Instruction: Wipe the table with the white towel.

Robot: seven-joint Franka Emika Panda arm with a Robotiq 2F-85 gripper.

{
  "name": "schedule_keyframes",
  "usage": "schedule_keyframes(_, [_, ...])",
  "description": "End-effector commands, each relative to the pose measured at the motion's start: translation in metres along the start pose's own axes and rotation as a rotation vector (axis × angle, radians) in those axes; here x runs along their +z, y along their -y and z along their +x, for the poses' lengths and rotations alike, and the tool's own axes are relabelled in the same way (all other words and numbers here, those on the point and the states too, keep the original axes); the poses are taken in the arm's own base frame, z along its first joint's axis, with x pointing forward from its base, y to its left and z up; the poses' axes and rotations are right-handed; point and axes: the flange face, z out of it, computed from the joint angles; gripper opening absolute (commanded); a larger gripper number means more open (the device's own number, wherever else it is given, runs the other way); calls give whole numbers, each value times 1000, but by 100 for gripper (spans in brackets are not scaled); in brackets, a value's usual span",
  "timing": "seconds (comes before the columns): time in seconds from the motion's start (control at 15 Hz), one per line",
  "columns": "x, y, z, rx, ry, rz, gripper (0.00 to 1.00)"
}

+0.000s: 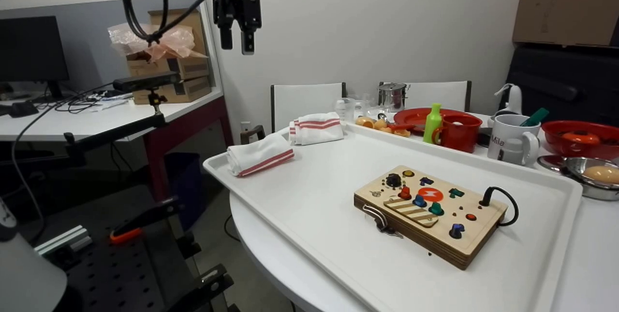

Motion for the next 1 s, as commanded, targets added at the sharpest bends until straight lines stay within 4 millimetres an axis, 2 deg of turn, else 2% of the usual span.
schedule_keyframes(0.0, [23, 28, 17, 60, 25, 15, 100])
schedule_keyframes(0.27, [49, 46, 34, 99, 42, 0, 100])
schedule_keyframes(0.4, [61, 52, 41, 54, 76, 6, 100])
schedule_keyframes(0.47, [52, 42, 27, 63, 56, -11, 100])
schedule_keyframes(0.67, [59, 43, 30, 63, 71, -13, 100])
schedule_keyframes(0.93, [46, 38, 24, 98, -22, -16, 100])
